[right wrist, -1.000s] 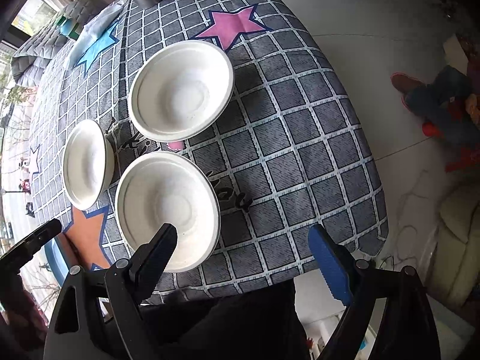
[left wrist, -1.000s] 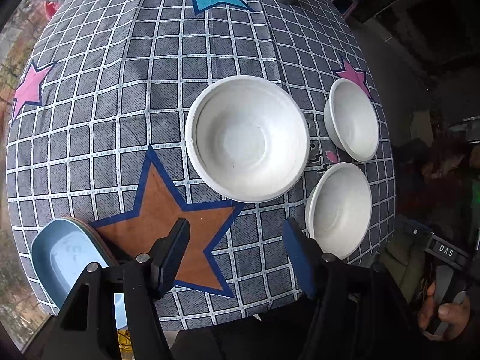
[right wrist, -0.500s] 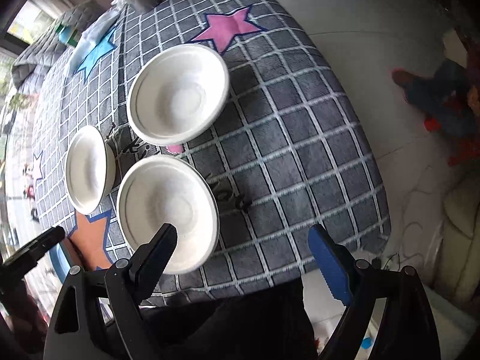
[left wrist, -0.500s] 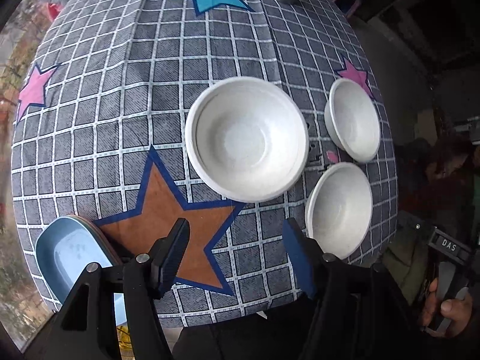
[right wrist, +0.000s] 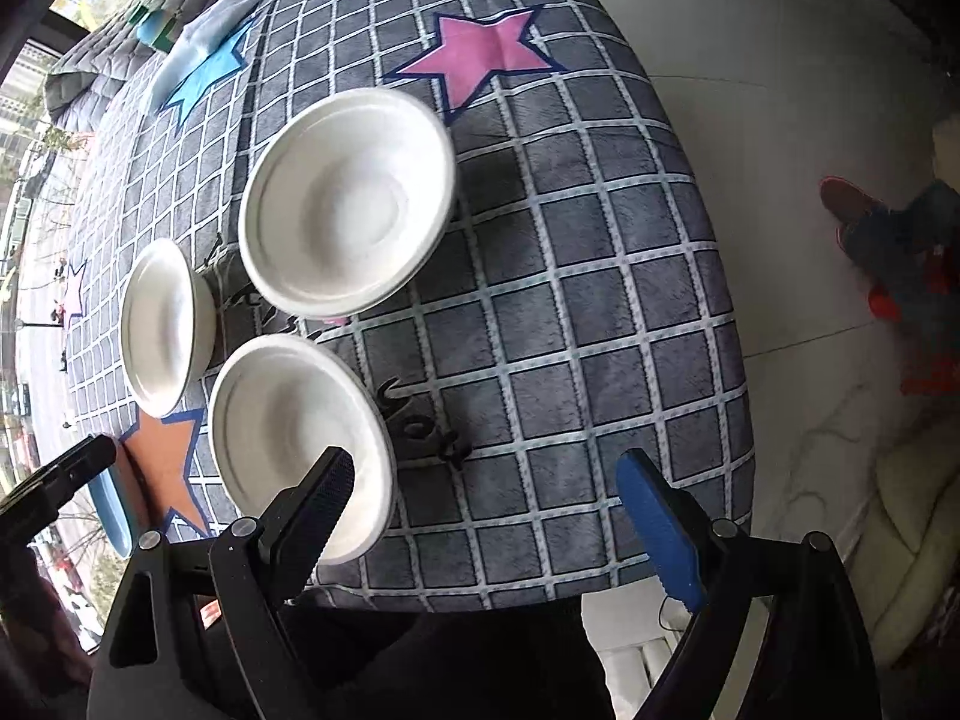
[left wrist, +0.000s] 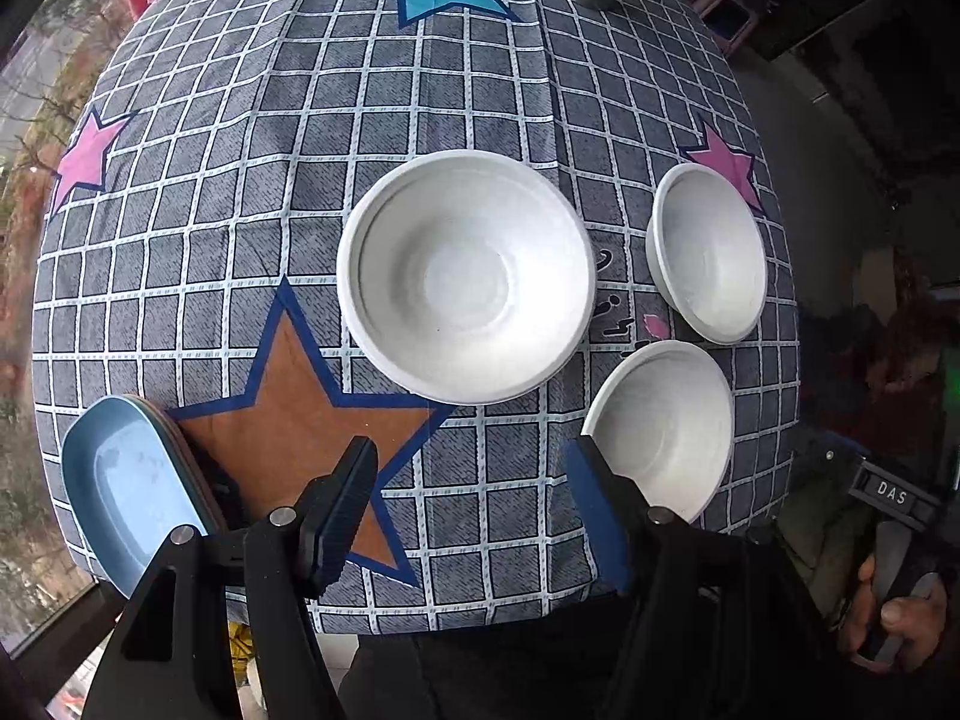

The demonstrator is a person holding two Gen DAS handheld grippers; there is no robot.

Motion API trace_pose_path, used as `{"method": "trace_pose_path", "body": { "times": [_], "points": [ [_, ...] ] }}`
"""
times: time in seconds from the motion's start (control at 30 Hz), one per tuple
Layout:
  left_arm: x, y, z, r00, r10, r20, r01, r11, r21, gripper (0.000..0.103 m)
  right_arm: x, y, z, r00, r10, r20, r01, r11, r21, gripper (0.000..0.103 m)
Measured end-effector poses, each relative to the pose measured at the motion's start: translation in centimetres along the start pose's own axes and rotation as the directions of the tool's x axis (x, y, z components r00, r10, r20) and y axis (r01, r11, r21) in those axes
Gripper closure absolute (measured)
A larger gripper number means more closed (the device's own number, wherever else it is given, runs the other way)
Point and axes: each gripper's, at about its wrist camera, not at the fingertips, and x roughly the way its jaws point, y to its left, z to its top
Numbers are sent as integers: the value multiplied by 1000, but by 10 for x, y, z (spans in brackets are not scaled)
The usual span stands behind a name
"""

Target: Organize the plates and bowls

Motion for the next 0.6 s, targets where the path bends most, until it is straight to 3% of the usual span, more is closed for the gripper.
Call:
{"method": "trace_pose_path", "body": {
  "times": [0.27, 0.43, 0.6],
  "points": [
    [3, -33, 2, 999, 48, 1, -48, 992, 116, 30, -1, 2, 5, 1000, 4, 2, -4, 998, -56, 13],
    [18, -50, -6, 999, 38, -36, -30, 980, 197, 30, 11, 6, 2, 999, 2, -50, -6, 997, -83, 13],
    [35, -68, -13, 995, 94, -35, -81, 957, 280, 30, 24, 28, -2, 996, -29, -86, 12, 981, -194, 13]
  ]
}}
